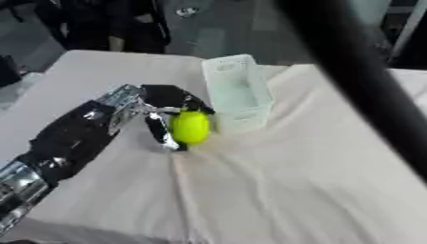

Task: Pick up objects on the table and place them in the box.

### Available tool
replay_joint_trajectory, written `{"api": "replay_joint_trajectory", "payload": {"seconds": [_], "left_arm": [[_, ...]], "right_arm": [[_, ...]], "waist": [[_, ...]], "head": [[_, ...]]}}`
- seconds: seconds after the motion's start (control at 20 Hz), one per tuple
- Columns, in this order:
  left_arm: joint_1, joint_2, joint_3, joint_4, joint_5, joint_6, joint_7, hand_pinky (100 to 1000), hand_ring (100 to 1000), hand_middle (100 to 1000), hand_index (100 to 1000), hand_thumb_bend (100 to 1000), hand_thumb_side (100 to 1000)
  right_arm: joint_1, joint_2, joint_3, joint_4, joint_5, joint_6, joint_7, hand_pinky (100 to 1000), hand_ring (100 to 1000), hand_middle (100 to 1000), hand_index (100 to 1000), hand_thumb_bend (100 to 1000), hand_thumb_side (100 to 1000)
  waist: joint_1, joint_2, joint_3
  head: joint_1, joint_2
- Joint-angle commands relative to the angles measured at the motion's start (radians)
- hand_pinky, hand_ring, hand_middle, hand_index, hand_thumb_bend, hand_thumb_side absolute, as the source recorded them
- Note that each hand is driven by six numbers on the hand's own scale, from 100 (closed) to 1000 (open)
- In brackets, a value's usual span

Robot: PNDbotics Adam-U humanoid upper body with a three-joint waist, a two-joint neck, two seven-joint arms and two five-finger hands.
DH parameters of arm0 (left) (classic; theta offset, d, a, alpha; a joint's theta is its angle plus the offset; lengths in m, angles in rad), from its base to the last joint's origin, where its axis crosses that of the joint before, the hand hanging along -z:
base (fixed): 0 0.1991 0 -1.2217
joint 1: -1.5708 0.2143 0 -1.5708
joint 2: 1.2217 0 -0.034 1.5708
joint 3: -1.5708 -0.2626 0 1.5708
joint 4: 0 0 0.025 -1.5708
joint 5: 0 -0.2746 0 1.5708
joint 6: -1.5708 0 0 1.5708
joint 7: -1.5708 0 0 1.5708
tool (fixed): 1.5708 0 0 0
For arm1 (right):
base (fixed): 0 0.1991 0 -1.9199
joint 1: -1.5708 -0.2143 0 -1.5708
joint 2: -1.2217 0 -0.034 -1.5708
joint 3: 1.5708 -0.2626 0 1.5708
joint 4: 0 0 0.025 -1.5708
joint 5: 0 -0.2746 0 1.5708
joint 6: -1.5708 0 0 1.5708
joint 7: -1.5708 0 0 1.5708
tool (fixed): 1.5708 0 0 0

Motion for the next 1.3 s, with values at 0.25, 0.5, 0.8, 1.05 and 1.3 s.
{"api": "replay_joint_trajectory", "payload": {"seconds": [0.25,0.5,0.8,1.05,1.3], "left_arm": [[0.015,0.146,-0.058,-0.139,0.089,-0.012,0.051,100,100,101,390,100,606],[0.02,0.222,-0.072,-0.295,0.232,0.027,0.08,100,100,100,391,100,606],[0.007,0.303,-0.064,-0.448,0.368,0.067,0.159,100,100,100,395,100,611],[-0.025,0.358,-0.052,-0.487,0.438,0.051,0.213,100,100,102,397,100,616],[-0.057,0.35,-0.037,-0.442,0.448,0.031,0.232,100,100,104,398,100,617]], "right_arm": [[0.008,-0.028,-0.014,-0.013,0.008,-0.005,-0.007,187,477,542,802,100,1000],[0.014,-0.03,-0.015,-0.013,0.015,-0.01,-0.009,187,477,541,802,100,1000],[0.016,-0.033,-0.014,-0.013,0.02,-0.012,-0.013,187,477,541,802,100,1000],[0.01,-0.039,-0.015,-0.013,0.014,-0.01,-0.015,189,477,540,801,100,1000],[-0.001,-0.044,-0.014,-0.013,0.003,-0.003,-0.013,190,477,540,801,100,1000]], "waist": [[0.003,-0.008,0.012],[0.006,-0.011,0.017],[0.009,-0.013,0.019],[0.015,-0.015,0.014],[0.019,-0.014,0.005]], "head": [[0.002,0.013],[-0.001,0.015],[-0.002,0.018],[-0.003,0.018],[0.001,0.018]]}}
